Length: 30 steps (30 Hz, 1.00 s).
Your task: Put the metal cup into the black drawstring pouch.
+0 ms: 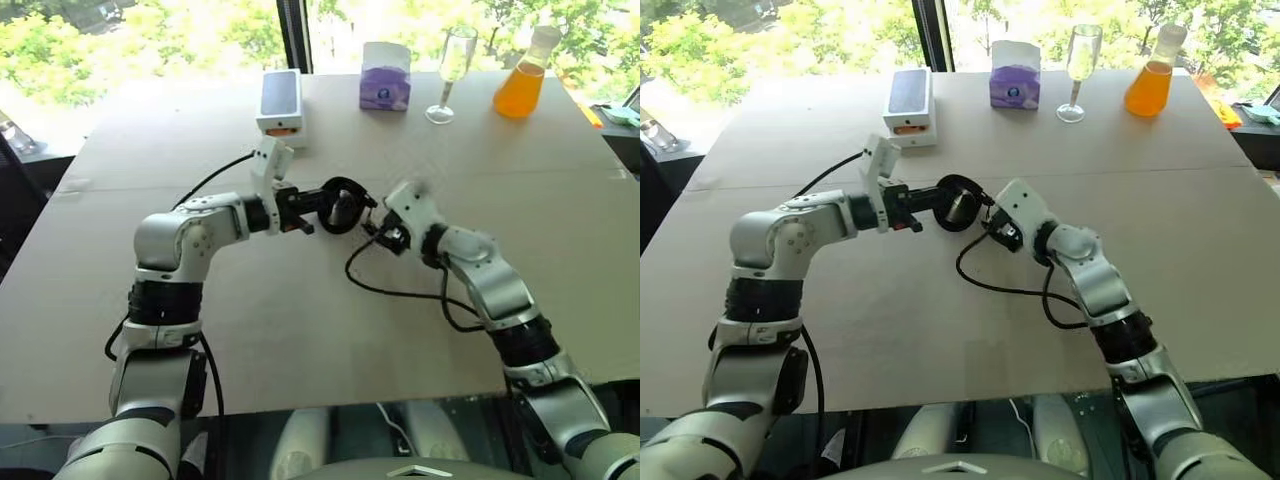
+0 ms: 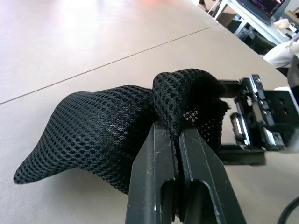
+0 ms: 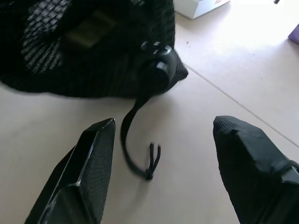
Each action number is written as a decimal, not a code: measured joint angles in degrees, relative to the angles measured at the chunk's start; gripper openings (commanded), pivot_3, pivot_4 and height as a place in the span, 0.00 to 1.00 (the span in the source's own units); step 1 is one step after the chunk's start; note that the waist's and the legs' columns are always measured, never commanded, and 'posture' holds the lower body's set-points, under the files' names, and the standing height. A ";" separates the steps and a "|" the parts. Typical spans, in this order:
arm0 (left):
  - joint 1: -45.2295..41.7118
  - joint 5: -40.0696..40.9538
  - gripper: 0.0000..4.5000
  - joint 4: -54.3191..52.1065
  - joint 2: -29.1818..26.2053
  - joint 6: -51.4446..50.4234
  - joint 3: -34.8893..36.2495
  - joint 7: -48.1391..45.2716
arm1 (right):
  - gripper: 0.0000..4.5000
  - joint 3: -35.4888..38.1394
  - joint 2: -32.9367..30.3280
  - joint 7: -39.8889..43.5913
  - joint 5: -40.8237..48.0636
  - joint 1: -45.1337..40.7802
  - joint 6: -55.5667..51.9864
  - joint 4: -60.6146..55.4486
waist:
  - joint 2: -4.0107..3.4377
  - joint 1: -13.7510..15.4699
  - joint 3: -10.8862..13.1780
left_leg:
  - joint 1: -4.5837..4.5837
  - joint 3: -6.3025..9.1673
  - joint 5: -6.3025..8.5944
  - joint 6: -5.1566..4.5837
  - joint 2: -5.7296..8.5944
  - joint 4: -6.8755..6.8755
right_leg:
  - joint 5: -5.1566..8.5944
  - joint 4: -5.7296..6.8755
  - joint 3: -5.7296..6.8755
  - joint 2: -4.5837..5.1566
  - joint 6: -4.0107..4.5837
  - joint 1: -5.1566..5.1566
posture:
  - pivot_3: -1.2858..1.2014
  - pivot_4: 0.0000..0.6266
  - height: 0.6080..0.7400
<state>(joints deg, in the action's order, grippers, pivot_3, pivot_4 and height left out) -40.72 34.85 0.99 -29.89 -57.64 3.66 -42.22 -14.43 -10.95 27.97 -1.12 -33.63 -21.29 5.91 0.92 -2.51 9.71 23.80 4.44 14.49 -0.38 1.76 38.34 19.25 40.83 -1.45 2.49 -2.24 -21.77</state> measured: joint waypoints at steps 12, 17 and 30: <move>0.63 3.23 0.00 -1.93 -1.01 -3.53 3.78 2.24 | 0.01 1.98 1.56 -1.67 -0.50 -1.15 7.76 6.62 | 0.00 0.02 0.00 | -0.01 0.00 0.00 0.00 0.00 0.01 | 0.00 0.01 0.00 0.00 0.00 0.00 | 0.52 0.24 1.00; 0.89 3.92 0.00 -2.00 -0.51 -3.76 4.83 2.78 | 0.01 3.55 -0.91 -2.16 -0.66 -0.56 7.68 5.67 | 0.00 0.10 0.00 | 0.00 0.00 0.00 0.00 0.00 0.01 | 0.00 0.01 -0.01 0.00 0.00 0.00 | 0.52 0.24 1.00; 6.50 9.35 0.59 -9.98 0.57 -2.04 4.79 -0.20 | 0.00 9.82 -12.81 -1.88 -1.09 -6.36 -6.36 -17.40 | -0.01 0.15 0.00 | 0.01 -0.01 0.00 0.00 -0.01 -0.01 | 0.00 0.02 -0.11 0.00 0.00 -0.02 | 0.52 0.24 1.00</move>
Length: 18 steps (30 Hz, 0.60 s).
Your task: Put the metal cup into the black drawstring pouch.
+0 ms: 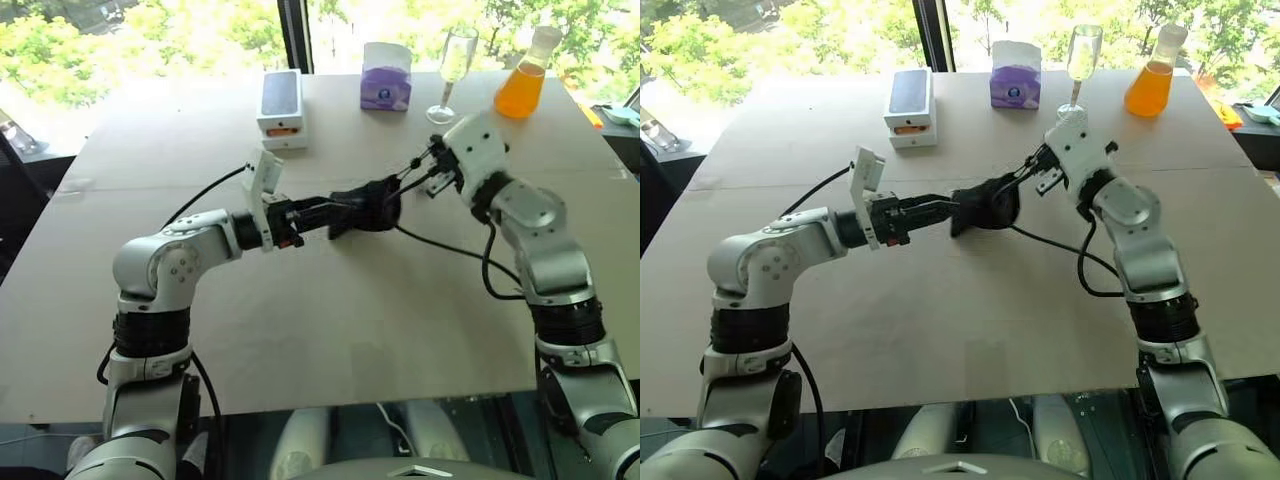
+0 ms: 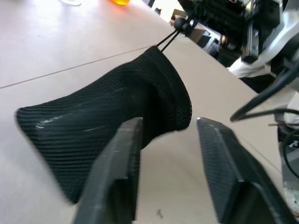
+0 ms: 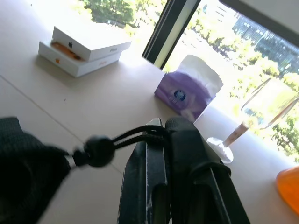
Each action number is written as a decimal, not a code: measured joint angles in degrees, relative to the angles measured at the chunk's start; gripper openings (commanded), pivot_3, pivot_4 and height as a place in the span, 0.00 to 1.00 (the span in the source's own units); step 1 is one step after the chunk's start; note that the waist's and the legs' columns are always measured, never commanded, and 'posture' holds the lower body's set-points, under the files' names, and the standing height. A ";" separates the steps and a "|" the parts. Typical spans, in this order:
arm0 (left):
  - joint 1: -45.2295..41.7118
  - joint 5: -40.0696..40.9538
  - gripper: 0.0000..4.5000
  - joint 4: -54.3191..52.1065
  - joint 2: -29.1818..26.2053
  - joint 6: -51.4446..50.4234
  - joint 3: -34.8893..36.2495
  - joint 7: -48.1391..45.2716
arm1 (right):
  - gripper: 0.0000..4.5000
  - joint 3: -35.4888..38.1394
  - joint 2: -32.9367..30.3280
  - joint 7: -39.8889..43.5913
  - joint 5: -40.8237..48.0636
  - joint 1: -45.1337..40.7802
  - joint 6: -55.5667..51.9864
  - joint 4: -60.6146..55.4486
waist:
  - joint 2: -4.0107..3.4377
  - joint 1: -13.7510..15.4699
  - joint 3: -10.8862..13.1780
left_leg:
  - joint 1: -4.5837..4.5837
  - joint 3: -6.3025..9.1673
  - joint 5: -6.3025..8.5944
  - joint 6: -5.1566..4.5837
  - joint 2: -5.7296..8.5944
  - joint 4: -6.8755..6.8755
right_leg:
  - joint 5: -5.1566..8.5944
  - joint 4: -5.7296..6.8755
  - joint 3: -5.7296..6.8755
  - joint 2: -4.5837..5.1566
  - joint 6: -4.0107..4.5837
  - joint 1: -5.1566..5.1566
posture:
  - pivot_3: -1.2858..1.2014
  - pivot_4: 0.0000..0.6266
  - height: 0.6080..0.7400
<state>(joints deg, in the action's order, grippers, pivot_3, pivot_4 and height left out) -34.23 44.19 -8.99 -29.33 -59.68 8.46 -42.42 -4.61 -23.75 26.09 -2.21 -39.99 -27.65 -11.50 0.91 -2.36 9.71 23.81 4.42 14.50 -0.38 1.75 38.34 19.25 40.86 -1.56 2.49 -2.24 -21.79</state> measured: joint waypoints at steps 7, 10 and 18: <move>-11.38 -1.46 0.59 -2.22 7.27 5.23 -5.25 2.72 | 0.00 -4.42 -4.60 5.06 -1.34 -4.21 -3.55 -5.02 | 0.03 0.31 -0.01 | 0.03 -0.06 0.04 -0.06 0.07 0.06 | 0.00 -0.05 0.00 0.06 0.00 0.10 | 0.52 0.24 1.00; -12.69 -3.92 0.59 0.30 9.81 8.10 -7.87 3.05 | 0.00 -4.50 -5.48 6.04 -1.70 -4.57 -4.74 -5.50 | 0.03 -0.01 0.00 | 0.03 -0.06 0.03 -0.06 0.03 0.04 | 0.00 -0.03 0.00 0.02 0.00 0.06 | 0.52 0.24 1.00; -15.65 -8.56 0.59 7.59 13.41 14.40 -11.03 2.76 | 0.00 -5.99 -5.51 7.33 -1.81 -7.01 -7.59 -8.36 | 0.03 0.03 0.00 | 0.03 -0.07 0.03 -0.06 0.04 0.04 | 0.00 -0.04 0.02 0.02 0.00 0.04 | 0.52 0.24 1.00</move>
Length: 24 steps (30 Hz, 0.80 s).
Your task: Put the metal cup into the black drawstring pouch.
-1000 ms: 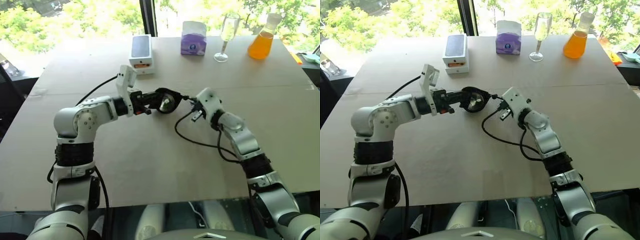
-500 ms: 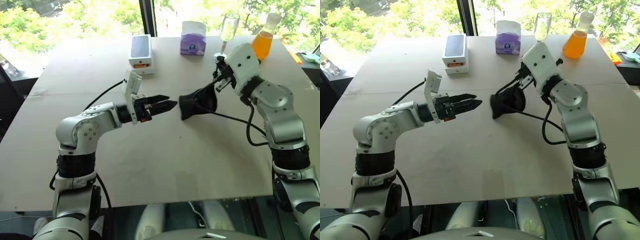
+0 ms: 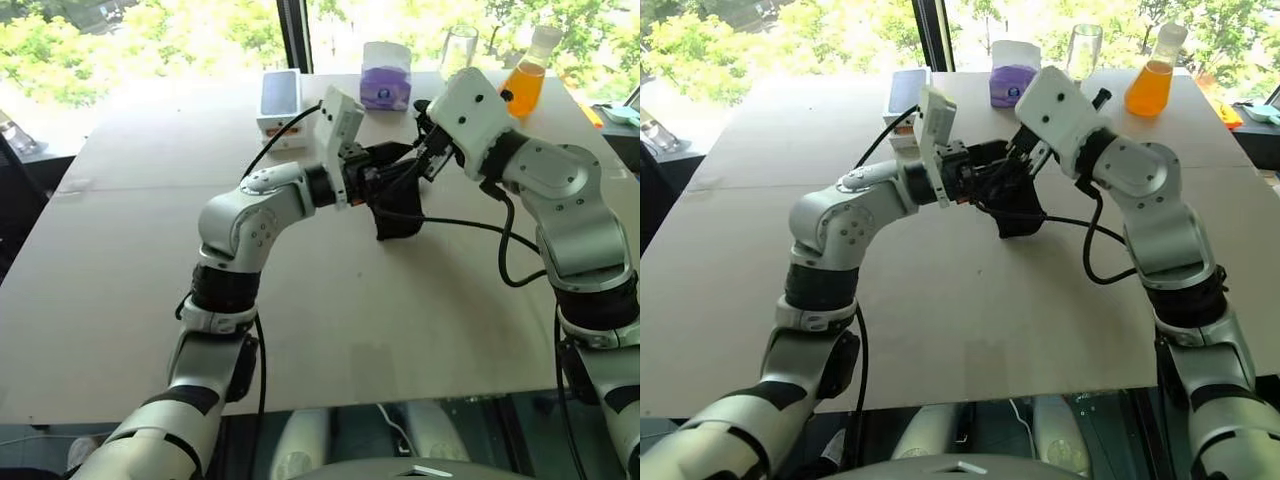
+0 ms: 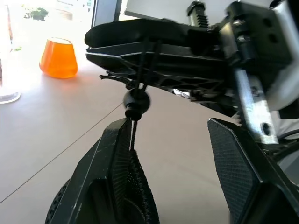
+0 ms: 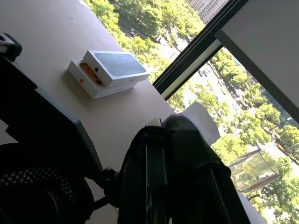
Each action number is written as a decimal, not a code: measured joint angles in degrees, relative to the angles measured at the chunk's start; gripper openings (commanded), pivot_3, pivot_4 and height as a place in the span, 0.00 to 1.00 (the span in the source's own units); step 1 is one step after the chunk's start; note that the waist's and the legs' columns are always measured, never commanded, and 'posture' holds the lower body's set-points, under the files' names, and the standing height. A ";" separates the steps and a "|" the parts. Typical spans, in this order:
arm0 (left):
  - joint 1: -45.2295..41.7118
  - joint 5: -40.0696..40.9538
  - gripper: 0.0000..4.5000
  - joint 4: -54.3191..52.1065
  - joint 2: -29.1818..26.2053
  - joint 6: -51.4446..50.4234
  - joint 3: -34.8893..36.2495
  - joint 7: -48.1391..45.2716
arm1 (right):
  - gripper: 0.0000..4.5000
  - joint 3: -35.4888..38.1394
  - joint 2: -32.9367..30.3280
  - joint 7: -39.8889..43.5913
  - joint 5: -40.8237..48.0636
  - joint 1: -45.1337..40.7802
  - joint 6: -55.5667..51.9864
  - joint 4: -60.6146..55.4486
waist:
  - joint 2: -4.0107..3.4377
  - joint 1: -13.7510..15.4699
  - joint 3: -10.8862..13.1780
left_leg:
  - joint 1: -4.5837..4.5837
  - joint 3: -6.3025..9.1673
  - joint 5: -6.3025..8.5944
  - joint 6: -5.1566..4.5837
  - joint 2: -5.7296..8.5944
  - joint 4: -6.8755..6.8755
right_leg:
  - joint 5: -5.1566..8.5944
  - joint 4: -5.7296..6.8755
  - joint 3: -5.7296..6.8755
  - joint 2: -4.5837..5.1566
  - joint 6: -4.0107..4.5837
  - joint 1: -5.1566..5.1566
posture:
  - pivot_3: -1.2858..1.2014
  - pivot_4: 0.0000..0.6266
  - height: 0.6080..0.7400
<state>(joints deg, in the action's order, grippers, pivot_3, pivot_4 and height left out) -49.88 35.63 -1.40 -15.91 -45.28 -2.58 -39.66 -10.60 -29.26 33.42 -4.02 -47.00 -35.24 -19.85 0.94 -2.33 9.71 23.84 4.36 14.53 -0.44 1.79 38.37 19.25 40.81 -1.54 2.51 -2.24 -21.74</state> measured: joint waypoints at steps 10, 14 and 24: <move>-1.59 -2.35 0.41 3.15 1.81 2.40 -0.02 0.55 | 0.00 -0.26 0.43 -0.01 -0.01 0.00 -1.96 -1.81 | 0.00 -0.01 0.00 | 0.00 0.01 0.00 0.00 0.00 0.00 | 0.00 0.00 0.03 0.00 0.00 0.00 | 0.52 0.24 1.00; -1.61 -2.46 0.23 3.22 1.92 2.56 -0.01 0.45 | 0.00 -0.28 0.46 -0.02 -0.01 0.00 -2.15 -1.88 | 0.00 -0.01 0.00 | 0.00 0.01 0.00 0.00 0.00 0.00 | 0.00 0.00 0.02 0.00 0.00 0.00 | 0.52 0.24 1.00; 1.69 -5.43 0.05 3.32 1.60 3.65 -1.56 -0.09 | 0.00 1.57 1.62 -1.54 1.13 -1.78 -4.97 0.00 | 0.00 -0.02 0.00 | -0.02 0.00 0.00 0.00 0.00 0.00 | 0.00 0.02 0.02 0.00 0.00 -0.01 | 0.52 0.24 1.00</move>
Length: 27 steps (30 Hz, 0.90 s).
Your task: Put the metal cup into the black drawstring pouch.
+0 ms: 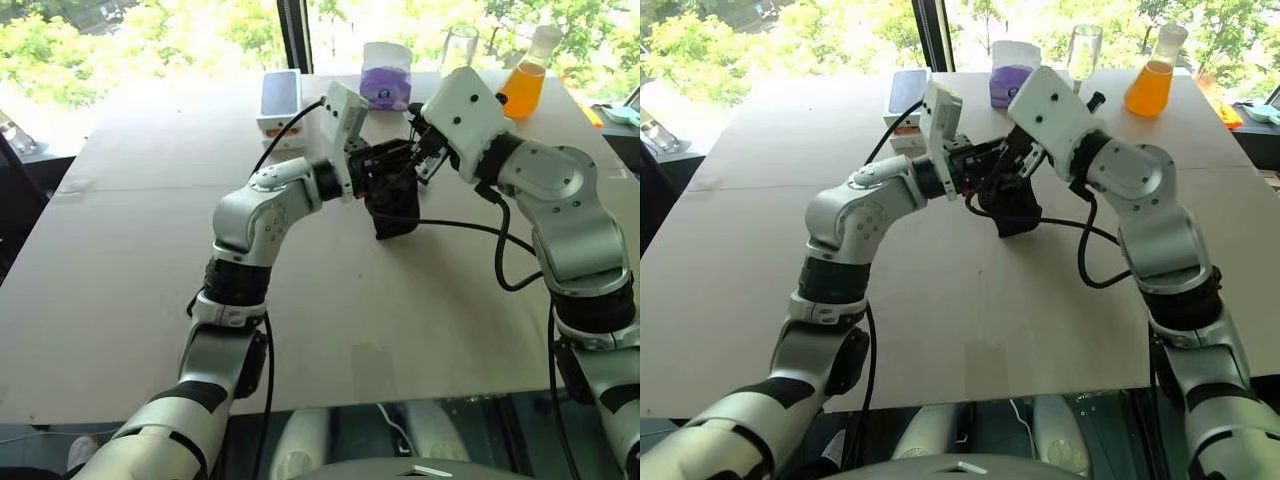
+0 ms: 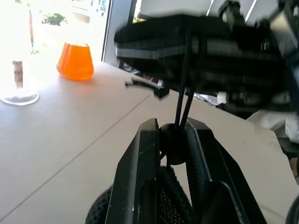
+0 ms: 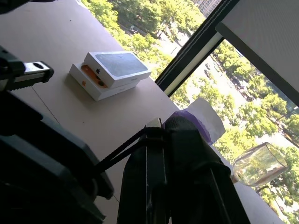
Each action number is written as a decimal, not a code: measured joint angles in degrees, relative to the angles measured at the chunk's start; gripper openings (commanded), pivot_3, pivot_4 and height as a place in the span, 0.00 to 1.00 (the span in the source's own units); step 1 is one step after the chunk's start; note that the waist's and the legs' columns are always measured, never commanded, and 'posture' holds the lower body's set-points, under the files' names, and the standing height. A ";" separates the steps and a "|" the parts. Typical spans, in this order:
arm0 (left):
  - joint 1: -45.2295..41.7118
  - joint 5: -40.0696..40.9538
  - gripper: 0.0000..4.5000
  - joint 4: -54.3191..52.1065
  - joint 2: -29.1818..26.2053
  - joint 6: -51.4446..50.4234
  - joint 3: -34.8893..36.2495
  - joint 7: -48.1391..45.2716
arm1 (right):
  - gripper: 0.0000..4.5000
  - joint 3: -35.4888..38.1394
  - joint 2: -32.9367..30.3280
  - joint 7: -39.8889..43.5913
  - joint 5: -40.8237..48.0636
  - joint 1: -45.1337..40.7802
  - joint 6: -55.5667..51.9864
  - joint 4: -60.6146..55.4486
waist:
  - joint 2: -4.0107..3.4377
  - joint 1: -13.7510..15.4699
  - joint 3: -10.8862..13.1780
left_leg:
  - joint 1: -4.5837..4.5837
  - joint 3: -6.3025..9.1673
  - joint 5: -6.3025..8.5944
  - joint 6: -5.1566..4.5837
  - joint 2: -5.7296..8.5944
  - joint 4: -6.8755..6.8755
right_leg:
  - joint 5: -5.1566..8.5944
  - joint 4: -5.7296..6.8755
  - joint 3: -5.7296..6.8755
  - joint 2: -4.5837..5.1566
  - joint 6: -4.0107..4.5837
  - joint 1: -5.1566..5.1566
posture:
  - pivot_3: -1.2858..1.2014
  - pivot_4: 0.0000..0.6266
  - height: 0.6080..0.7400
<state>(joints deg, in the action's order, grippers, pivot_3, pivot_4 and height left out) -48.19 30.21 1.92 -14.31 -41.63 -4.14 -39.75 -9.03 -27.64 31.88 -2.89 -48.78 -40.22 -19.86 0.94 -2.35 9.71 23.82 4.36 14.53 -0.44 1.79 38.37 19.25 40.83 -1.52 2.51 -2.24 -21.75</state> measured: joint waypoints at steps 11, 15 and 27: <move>3.97 -3.38 0.05 1.03 -1.69 0.91 -3.84 -0.78 | 0.00 8.48 -5.39 -2.77 1.73 0.55 -1.16 6.81 | 0.00 0.19 0.00 | 0.02 0.01 0.00 -0.01 0.01 -0.03 | 0.00 -0.03 -0.06 0.02 0.00 0.01 | 0.52 0.24 1.00; 4.06 -4.70 0.05 1.95 -1.94 1.07 -5.14 -1.16 | 0.00 9.38 -7.11 -2.77 2.16 5.97 -1.31 5.55 | 0.00 0.21 0.00 | 0.03 0.00 0.00 -0.01 0.01 -0.01 | 0.00 -0.02 -0.07 0.02 0.00 0.02 | 0.52 0.24 1.00; 6.28 -3.72 0.80 2.92 -3.01 0.22 -1.74 -3.28 | 0.55 12.46 -7.85 0.04 8.24 30.40 -1.13 -1.82 | 0.00 0.42 0.00 | 0.01 -0.01 0.01 -0.02 0.00 0.04 | 0.00 0.00 -0.07 0.00 0.00 0.08 | 0.52 0.24 1.00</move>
<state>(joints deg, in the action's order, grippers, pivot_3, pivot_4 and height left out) -41.91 26.48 4.84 -17.32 -41.41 -5.88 -43.03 3.43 -35.49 31.92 5.35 -18.38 -41.34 -21.68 0.94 -1.94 9.71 23.84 4.35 14.53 -0.47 1.79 38.41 19.25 40.83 -1.59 2.51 -2.24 -21.68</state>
